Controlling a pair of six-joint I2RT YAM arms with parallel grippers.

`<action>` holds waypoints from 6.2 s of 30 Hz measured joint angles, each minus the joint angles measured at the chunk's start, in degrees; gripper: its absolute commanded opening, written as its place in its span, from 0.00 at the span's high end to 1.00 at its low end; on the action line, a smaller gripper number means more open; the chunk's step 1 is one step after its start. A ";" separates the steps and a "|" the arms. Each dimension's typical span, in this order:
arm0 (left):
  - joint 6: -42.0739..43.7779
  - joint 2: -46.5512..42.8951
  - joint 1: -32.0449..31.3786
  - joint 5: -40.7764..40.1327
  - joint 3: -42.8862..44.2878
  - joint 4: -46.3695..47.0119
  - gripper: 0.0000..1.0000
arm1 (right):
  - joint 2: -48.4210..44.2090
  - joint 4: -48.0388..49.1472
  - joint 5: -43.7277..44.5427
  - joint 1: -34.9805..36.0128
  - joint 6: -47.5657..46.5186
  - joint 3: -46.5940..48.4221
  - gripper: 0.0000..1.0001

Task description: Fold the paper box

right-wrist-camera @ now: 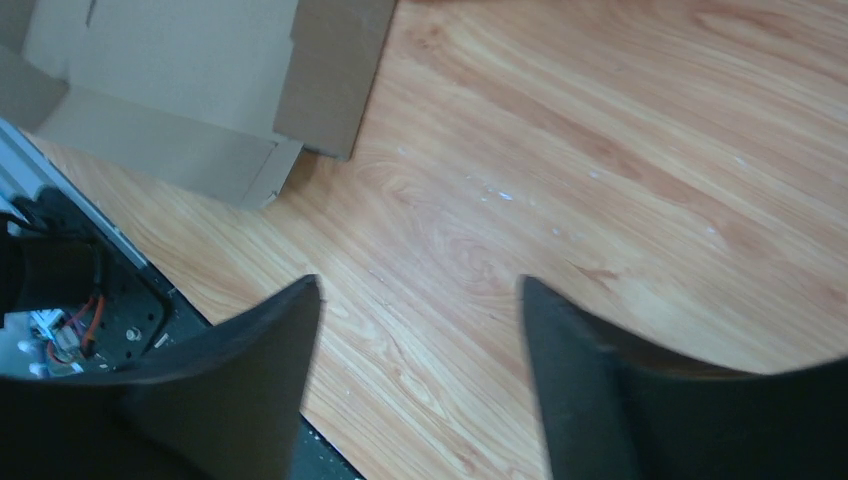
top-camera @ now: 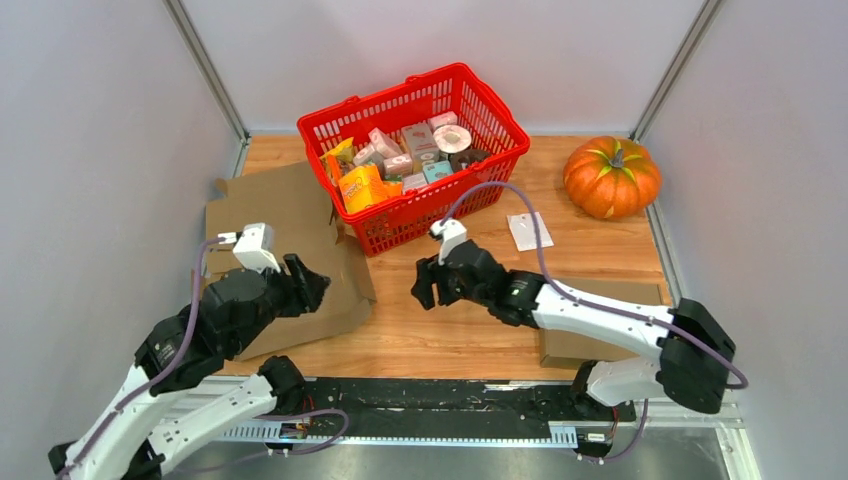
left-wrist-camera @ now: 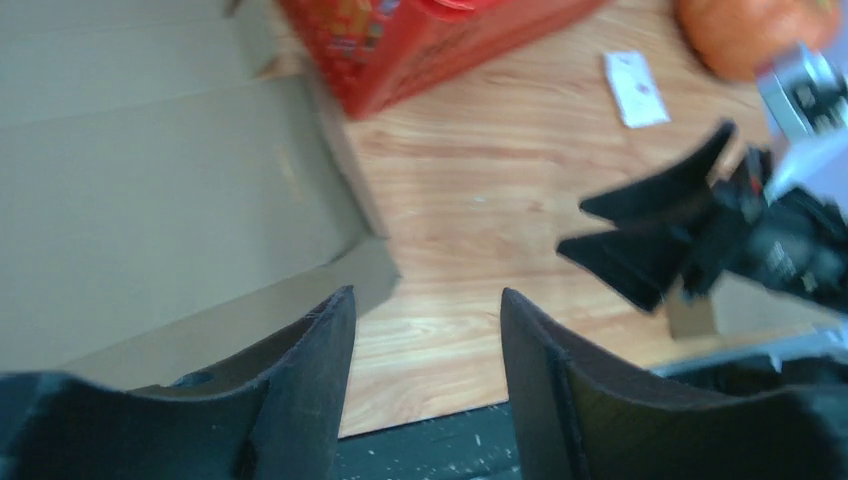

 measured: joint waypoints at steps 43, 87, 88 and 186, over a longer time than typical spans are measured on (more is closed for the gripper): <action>8.94 24.57 35.28 20.06 0.02 13.55 0.36 | 19.67 8.26 7.34 11.87 -7.32 7.78 0.00; 21.46 11.74 17.70 27.74 0.46 -1.70 0.39 | 41.00 -22.77 -17.05 -5.33 -13.31 62.40 1.00; 22.80 13.22 16.68 27.30 1.88 -2.19 0.39 | 41.03 -23.41 -18.12 -5.66 -13.11 63.98 1.00; 5.38 20.41 2.34 14.97 43.39 7.06 0.39 | 2.43 -15.37 3.76 5.11 -48.54 39.82 1.00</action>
